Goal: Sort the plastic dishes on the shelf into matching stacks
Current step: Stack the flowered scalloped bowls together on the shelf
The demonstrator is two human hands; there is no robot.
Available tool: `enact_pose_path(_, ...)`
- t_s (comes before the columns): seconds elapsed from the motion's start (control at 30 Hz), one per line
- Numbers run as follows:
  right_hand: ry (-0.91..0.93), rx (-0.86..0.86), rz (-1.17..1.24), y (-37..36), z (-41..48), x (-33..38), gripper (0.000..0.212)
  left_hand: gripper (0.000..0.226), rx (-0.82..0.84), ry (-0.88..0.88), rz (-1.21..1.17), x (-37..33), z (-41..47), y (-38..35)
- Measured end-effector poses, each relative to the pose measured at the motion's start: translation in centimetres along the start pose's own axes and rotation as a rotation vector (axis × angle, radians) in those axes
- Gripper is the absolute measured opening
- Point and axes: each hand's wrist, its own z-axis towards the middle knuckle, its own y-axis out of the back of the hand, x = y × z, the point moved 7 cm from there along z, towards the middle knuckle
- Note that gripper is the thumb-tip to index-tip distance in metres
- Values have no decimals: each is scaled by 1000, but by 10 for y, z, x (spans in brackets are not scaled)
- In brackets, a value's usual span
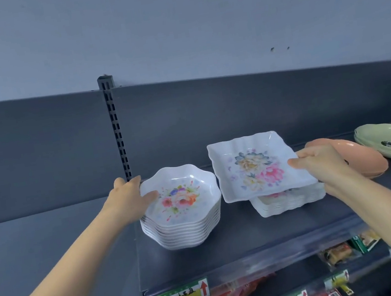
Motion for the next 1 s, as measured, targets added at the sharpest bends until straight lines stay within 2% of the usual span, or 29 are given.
enact_pose_path(0.07,-19,-32,15,3,2,-5,33,62,-117,-51,80,-14,-6,8)
enact_pose_path(0.17,-74,-46,45,9,6,-19,37,62,-218,-207,96,-50,-23,13)
enact_pose_path(0.23,-111,-50,79,14,10,-29,40,57,-214,-329,56,-80,-36,6)
enact_pose_path(0.33,-136,-59,99,26,14,-40,33,48,-177,-463,-39,-123,-55,-13)
enact_pose_path(0.47,-126,-47,109,42,31,-55,38,33,-82,-512,-189,-169,-60,-51)
enact_pose_path(0.53,-130,-37,98,47,42,-64,42,30,23,-482,-233,-182,-52,-80)
enact_pose_path(0.63,-106,14,91,49,57,-73,38,36,127,-328,-336,-188,-39,-119)
enact_pose_path(0.7,-91,68,93,43,62,-76,25,32,123,-205,-365,-184,-32,-135)
enact_pose_path(0.8,-26,179,63,31,70,-76,9,20,15,-104,-346,-185,-28,-147)
enact_pose_path(0.9,100,242,-43,17,82,-73,27,17,-88,-47,-310,-182,-29,-149)
enact_pose_path(1.0,292,241,-332,8,86,-72,46,17,-179,-53,-249,-187,-38,-143)
